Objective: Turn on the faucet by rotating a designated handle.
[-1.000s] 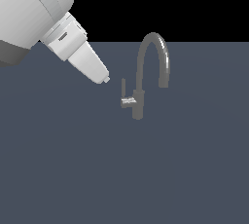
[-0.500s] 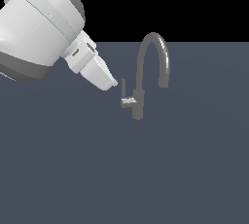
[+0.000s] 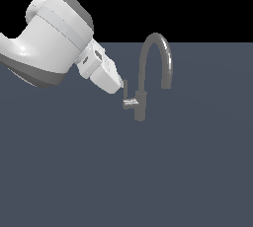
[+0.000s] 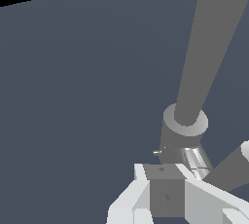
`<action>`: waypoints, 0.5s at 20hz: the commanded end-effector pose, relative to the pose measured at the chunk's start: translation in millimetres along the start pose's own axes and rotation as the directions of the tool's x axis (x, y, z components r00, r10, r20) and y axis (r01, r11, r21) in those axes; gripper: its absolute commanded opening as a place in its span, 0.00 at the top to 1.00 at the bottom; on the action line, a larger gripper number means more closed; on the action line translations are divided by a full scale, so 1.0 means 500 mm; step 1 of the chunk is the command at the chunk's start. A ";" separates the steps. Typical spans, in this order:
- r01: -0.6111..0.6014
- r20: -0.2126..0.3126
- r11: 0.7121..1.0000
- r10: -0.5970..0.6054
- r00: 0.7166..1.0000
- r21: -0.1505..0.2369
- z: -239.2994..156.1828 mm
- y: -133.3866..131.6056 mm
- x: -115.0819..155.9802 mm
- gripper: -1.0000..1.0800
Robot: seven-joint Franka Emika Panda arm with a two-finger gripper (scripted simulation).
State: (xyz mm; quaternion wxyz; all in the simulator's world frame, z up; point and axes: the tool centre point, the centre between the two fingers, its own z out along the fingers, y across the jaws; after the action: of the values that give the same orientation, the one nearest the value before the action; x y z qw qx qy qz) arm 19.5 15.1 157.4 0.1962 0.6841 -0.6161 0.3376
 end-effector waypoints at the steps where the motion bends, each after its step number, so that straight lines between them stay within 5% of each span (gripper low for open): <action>1: -0.014 -0.008 1.000 0.014 1.000 -0.004 0.006 -0.006 0.002 1.00; 10: -0.012 -0.007 1.000 0.012 1.000 -0.002 0.004 -0.006 0.004 1.00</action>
State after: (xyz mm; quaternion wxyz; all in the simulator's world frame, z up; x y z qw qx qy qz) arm 22.8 12.8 158.0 0.1973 0.6786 -0.6202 0.3407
